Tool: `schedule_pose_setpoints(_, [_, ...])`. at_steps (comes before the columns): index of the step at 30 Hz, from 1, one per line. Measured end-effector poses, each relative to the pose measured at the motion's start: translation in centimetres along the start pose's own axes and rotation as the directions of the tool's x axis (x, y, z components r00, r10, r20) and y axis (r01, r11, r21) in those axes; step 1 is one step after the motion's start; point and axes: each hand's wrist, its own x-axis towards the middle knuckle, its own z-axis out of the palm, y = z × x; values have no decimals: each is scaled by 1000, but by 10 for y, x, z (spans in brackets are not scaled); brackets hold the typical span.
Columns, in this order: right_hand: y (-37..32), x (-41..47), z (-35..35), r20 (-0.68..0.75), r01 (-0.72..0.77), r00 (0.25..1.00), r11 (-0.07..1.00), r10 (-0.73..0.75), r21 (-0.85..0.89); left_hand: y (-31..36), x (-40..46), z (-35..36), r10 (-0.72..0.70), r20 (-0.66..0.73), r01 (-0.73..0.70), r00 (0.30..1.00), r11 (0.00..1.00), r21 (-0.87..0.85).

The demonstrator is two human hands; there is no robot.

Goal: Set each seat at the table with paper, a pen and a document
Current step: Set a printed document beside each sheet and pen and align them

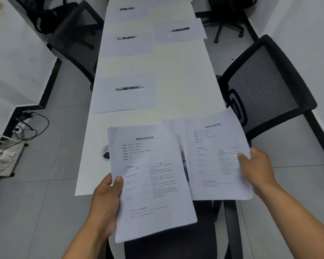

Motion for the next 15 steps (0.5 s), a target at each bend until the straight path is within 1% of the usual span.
schedule_pose_setpoints(7, [7,12,3,9,6,1000,1000,-6,-7,0,-1,1,2,-4,-2,1000,1000,17])
schedule_pose_setpoints(15, [14,20,6,32,34,999,998,-32,-60,2,-9,13,12,11,-12,1000,1000,25])
